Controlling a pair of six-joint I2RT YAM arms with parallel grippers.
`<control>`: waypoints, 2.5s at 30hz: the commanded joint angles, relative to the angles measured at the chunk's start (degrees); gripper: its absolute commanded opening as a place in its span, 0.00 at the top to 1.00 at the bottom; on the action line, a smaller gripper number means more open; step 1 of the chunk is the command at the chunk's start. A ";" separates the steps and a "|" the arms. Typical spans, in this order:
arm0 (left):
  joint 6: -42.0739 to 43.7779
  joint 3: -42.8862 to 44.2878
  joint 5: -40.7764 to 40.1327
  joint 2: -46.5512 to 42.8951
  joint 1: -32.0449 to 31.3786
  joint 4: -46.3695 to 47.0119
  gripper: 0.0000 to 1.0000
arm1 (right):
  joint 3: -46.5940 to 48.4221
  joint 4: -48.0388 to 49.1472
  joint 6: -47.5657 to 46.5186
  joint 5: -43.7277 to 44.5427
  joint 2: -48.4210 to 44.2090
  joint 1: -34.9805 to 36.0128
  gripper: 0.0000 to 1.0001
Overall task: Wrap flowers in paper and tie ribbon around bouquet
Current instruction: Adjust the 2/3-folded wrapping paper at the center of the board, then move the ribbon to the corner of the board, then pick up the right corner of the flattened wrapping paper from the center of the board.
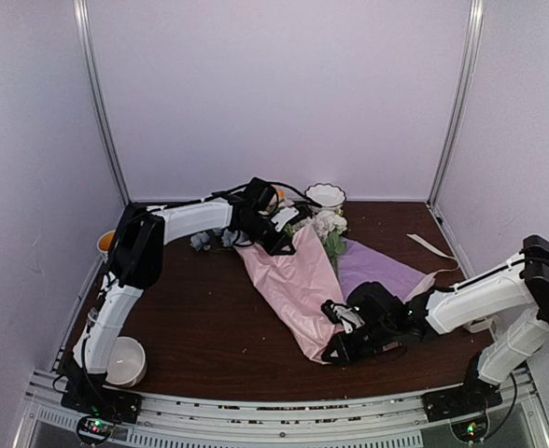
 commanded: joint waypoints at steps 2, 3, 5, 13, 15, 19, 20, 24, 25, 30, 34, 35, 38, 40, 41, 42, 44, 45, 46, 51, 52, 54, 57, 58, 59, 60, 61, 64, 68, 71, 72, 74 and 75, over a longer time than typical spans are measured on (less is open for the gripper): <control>0.79 -0.15 -2.83 -1.42 -0.33 0.47 1.00 | 3.09 -6.65 0.12 3.33 -6.29 0.54 0.91; 1.36 -0.19 -2.86 -1.43 -0.54 0.23 1.00 | 4.40 -8.65 -0.61 4.56 -7.34 0.43 0.89; 2.35 -0.17 -2.68 -1.40 -0.88 -0.14 1.00 | 6.86 -11.28 -1.76 6.08 -9.58 0.28 0.87; 3.90 -1.06 -2.17 -2.08 -1.03 -0.38 1.00 | 11.80 -24.40 -4.44 17.17 -20.73 -10.82 0.71; 3.91 -1.27 -2.17 -2.20 -1.03 -0.38 1.00 | 12.89 -33.91 -5.25 26.22 -22.68 -16.11 0.68; 3.91 -1.62 -2.08 -2.54 -1.03 -0.34 1.00 | 13.57 -42.13 -9.32 36.12 -22.93 -25.91 0.63; 3.96 -1.59 -2.08 -2.57 -1.03 -0.38 1.00 | 13.20 -42.11 -10.01 34.97 -22.54 -28.61 0.60; 4.08 -1.59 -2.17 -2.77 -1.03 -0.30 1.00 | 12.71 -42.75 -12.49 27.55 -17.33 -34.42 0.53; 4.16 -1.62 -2.09 -2.83 -1.03 -0.27 1.00 | 12.61 -42.95 -12.93 26.79 -15.97 -34.53 0.52; 4.26 -1.81 -2.03 -2.79 -1.03 0.01 1.00 | 11.63 -39.44 -14.15 17.64 -8.52 -35.32 0.51; 4.35 -1.97 -1.99 -2.88 -1.03 -0.03 1.00 | 13.03 -39.78 -15.55 18.52 -2.57 -36.21 0.53; 4.31 -2.04 -1.99 -2.92 -1.03 0.01 1.00 | 13.45 -39.50 -15.99 18.29 -1.15 -36.45 0.58; 4.42 -2.13 -1.99 -2.90 -1.03 -0.03 1.00 | 15.01 -39.65 -17.24 19.36 0.50 -38.08 0.88; 4.51 -2.23 -1.91 -2.92 -1.03 -0.03 1.00 | 16.66 -39.07 -18.51 21.41 0.83 -40.21 1.00; 4.58 -2.33 -1.90 -2.99 -1.04 -0.03 1.00 | 18.08 -38.78 -19.36 22.29 1.39 -41.96 1.00; 4.69 -2.37 -1.88 -3.01 -1.03 -0.03 1.00 | 20.42 -39.01 -20.21 23.47 2.57 -43.98 1.00; 4.85 -2.33 -1.96 -3.14 -1.05 -0.11 1.00 | 27.23 -40.07 -22.61 27.52 6.09 -47.67 1.00; 4.82 -2.34 -2.03 -3.25 -1.07 -0.25 1.00 | 31.69 -40.91 -23.87 30.60 8.21 -48.62 1.00; 4.98 -2.43 -2.01 -3.34 -1.03 -0.36 1.00 | 35.97 -41.56 -25.19 33.70 10.74 -49.37 1.00; 5.14 -2.81 -2.25 -3.92 -1.03 -0.60 1.00 | 57.46 -41.19 -31.43 50.70 22.15 -51.42 0.96; 5.14 -2.84 -2.29 -3.97 -1.03 -0.61 1.00 | 60.32 -41.33 -32.65 53.25 24.06 -51.44 0.91; 5.19 -3.04 -2.51 -4.03 -1.03 -0.65 1.00 | 65.38 -43.39 -34.40 55.25 27.30 -51.44 0.72; 5.47 -3.44 -2.98 -4.23 -1.03 -0.65 1.00 | 68.37 -48.40 -34.26 53.45 28.25 -51.42 0.51; 5.49 -3.55 -3.08 -4.17 -1.07 -0.65 1.00 | 66.65 -48.64 -33.70 51.70 26.96 -51.35 0.45; 5.54 -3.55 -3.13 -4.16 -1.03 -0.65 1.00 | 64.06 -48.12 -32.97 49.87 24.71 -51.35 0.40; 5.48 -3.60 -3.14 -4.15 -1.03 -0.65 1.00 | 60.51 -47.19 -32.18 48.04 22.16 -51.35 0.36; 5.49 -3.70 -3.06 -4.13 -1.03 -0.65 1.00 | 56.78 -46.21 -31.45 46.46 19.62 -51.35 0.32; 5.49 -3.90 -2.67 -4.26 -1.09 -0.64 1.00 | 47.17 -45.00 -28.92 39.46 13.49 -51.44 0.30; 5.52 -4.27 -2.43 -4.45 -1.11 -0.73 1.00 | 37.76 -47.01 -24.04 25.14 8.43 -51.53 0.32; 5.64 -4.50 -1.88 -4.62 -1.20 -0.54 1.00 | 25.97 -41.82 -16.74 15.71 -2.61 -50.77 0.35; 5.51 -4.66 -1.92 -4.61 -1.28 -0.39 1.00 | 21.05 -39.99 -14.42 15.26 -7.07 -49.96 0.35; 5.52 -4.83 -1.75 -4.70 -1.42 -0.21 1.00 | 17.37 -41.41 -10.67 17.25 -13.89 -47.83 0.34; 5.63 -4.98 -1.60 -4.76 -1.50 -0.21 1.00 | 15.77 -42.01 -8.58 17.66 -16.83 -46.65 0.34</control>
